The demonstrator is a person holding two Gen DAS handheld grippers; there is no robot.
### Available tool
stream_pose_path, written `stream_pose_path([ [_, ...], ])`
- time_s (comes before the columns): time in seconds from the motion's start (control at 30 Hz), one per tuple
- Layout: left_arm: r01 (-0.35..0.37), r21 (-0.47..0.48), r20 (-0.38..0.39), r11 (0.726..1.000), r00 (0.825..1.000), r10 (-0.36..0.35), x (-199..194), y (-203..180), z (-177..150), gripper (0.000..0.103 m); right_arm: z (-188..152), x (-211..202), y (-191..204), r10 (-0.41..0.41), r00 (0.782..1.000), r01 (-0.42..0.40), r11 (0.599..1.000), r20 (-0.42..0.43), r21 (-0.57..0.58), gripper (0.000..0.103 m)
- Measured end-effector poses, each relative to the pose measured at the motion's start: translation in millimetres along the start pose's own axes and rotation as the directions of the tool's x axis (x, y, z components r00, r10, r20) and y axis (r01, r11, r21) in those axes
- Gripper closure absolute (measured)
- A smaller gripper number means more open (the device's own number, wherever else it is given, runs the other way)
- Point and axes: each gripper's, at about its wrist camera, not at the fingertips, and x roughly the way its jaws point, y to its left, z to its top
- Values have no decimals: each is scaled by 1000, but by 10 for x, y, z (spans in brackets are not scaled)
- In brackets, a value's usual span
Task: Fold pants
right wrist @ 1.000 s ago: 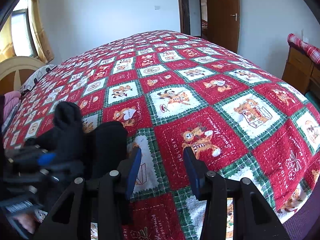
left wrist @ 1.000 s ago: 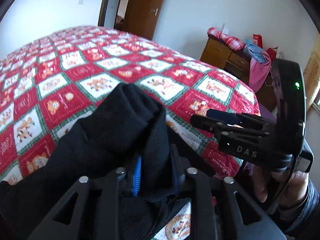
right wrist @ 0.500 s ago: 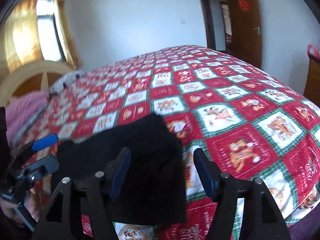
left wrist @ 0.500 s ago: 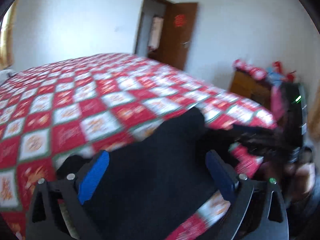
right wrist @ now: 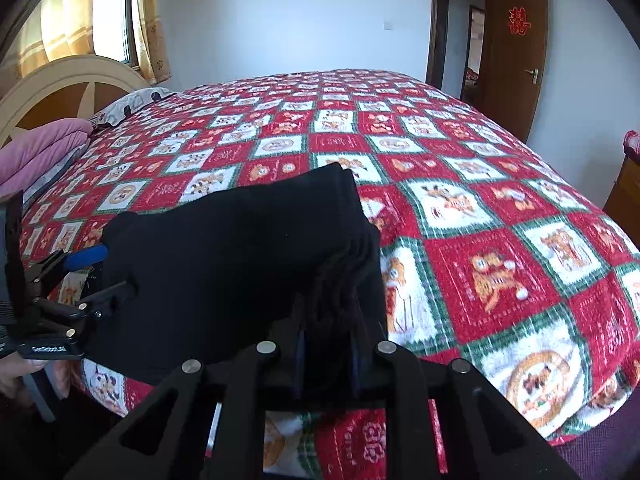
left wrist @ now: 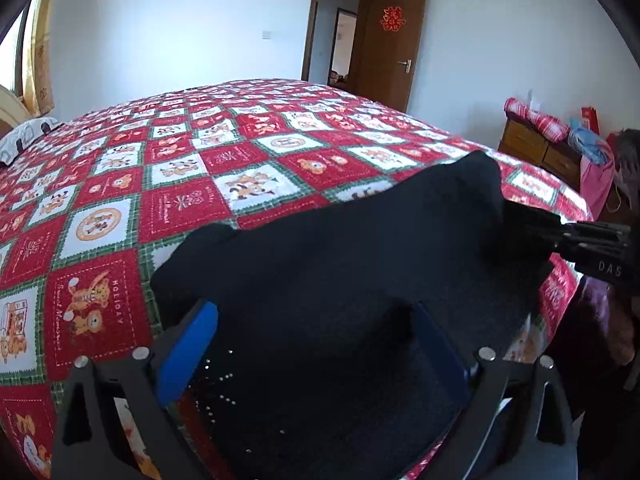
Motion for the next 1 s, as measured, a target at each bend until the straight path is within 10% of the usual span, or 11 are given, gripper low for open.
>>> stream_pose_path([
  [0.2, -27, 62, 6, 998, 1000, 27, 52, -44, -60, 0, -116, 159, -42, -24, 999, 23, 1000, -34, -20, 85],
  [0.33, -25, 46, 8, 999, 1000, 25, 27, -27, -46, 0, -81, 92, -24, -92, 996, 92, 995, -10, -33, 55],
  [0.63, -54, 6, 55, 999, 997, 53, -117, 59, -48, 0, 342, -168, 245, -38, 984, 52, 996, 173, -77, 51],
  [1.0, -52, -40, 12, 998, 999, 53, 14, 243, -229, 0, 270, 562, 316, 0, 1000, 3, 993, 30, -116, 51],
])
